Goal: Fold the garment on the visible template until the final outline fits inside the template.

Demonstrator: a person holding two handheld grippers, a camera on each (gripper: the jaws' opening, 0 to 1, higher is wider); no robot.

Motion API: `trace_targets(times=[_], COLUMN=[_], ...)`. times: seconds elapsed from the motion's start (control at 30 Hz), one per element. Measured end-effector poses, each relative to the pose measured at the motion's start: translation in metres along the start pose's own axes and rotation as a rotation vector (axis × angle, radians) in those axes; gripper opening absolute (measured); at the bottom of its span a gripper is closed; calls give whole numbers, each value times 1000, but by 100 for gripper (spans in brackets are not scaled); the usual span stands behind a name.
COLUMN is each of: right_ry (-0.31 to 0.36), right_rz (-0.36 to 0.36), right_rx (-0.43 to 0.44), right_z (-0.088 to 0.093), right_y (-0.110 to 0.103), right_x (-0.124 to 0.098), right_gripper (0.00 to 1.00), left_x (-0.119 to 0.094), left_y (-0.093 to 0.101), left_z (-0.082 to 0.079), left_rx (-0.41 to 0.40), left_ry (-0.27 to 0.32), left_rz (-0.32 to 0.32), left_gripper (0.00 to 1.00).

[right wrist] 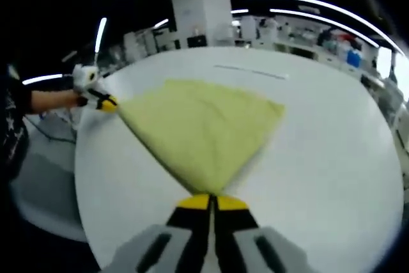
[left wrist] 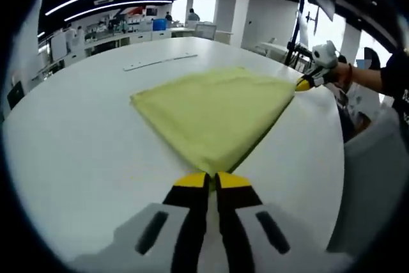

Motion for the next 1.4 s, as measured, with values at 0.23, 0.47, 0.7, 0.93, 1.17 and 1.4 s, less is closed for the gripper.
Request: trace_targets(times=[0.23,0.47,0.7,0.93,1.17,1.4], right_ry=[-21,-24,-36,-30,-12,33], right_rz=[-17,-34,-44,-51,-45,4], right_rx=[-45,-48,-41,-27,-13,62], right_z=[-2,0,5,8,7,2], right_y=[-2,-3,-10,-17,-16,-14], right_x=[-5,-8,-15,-21,-21,-22], right_gripper=[0,0,0,0,0,1], left_x=[-2,-5,-13,-16,-18,-21], left_y=[-5,-4,4,10,16,15], left_z=[3,5,8,10,10,6], left_rx=[37,15,2,-2,-19,-57], left_ry=[-36,-40,-48,-50,-52,-10], left_rz=[-4,-2,4,-2,-24,-48], left_gripper=[0,0,0,0,0,16])
Point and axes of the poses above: the point that each gripper's makers call its tool centre point, and the gripper's own axes: x roughly forward along the fingers, y roughly to its right, z roughly out of its underside, the point moved 6 cm from there along -x, roughly backward along the fingers, and after that the axes turned 14 degrees about y, right-handed, at the moved point
